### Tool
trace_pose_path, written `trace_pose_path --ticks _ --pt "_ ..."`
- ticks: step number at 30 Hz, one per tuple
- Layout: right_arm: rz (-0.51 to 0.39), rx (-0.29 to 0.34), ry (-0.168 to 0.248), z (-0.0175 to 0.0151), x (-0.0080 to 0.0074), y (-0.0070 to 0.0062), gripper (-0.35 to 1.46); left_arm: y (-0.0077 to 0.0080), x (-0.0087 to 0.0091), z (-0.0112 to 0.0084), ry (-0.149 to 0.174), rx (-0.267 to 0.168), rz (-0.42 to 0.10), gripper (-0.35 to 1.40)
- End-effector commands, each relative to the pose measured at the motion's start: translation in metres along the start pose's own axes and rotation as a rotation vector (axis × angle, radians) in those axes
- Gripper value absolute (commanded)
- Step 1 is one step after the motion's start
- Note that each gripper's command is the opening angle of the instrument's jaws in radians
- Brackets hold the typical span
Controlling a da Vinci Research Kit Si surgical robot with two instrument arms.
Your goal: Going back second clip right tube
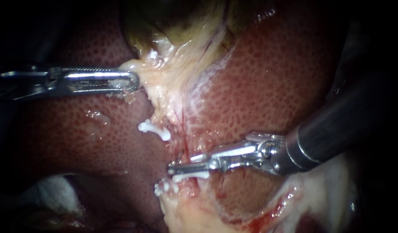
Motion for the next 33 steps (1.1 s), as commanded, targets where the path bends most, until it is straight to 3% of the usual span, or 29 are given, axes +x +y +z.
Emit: trace_pose_path --ticks 1,9,13,15,17,20,22,25,33 --pt "0.0 0.001 0.0 0.0 0.0 -0.0001 -0.35 0.0 0.0 0.0 0.0 0.0 0.0 -0.35" --pt "-0.006 -0.002 0.002 0.0 -0.0001 -0.0001 -0.35 0.0 0.0 0.0 0.0 0.0 0.0 -0.35" --pt "-0.178 0.013 0.025 0.0003 0.0 -0.0003 0.34 0.0 0.0 0.0 0.0 0.0 0.0 -0.35" --pt "-0.213 0.001 0.046 0.0005 0.0001 -0.0003 0.42 0.0 0.0 0.0 0.0 0.0 0.0 -0.35" --pt "-0.278 -0.049 0.077 0.0008 0.0003 -0.0002 0.49 0.0 0.0 -0.0001 0.0 0.0 0.0 -0.35" --pt "-0.327 -0.105 0.107 0.0009 0.0007 -0.0001 0.49 0.0001 0.0 -0.0001 0.0 0.0 0.0 -0.35" --pt "-0.344 -0.111 0.107 0.0007 0.0008 0.0 0.49 0.0001 0.0 -0.0001 0.0 0.0 0.0 -0.35" --pt "-0.364 -0.083 0.085 -0.0001 0.0011 0.0 0.49 0.0001 0.0 -0.0001 0.0 0.0 0.0 -0.35" --pt "-0.374 -0.07 0.076 -0.002 0.0009 -0.0004 0.49 0.0001 0.0 -0.0001 0.0 0.0 0.0 -0.35"
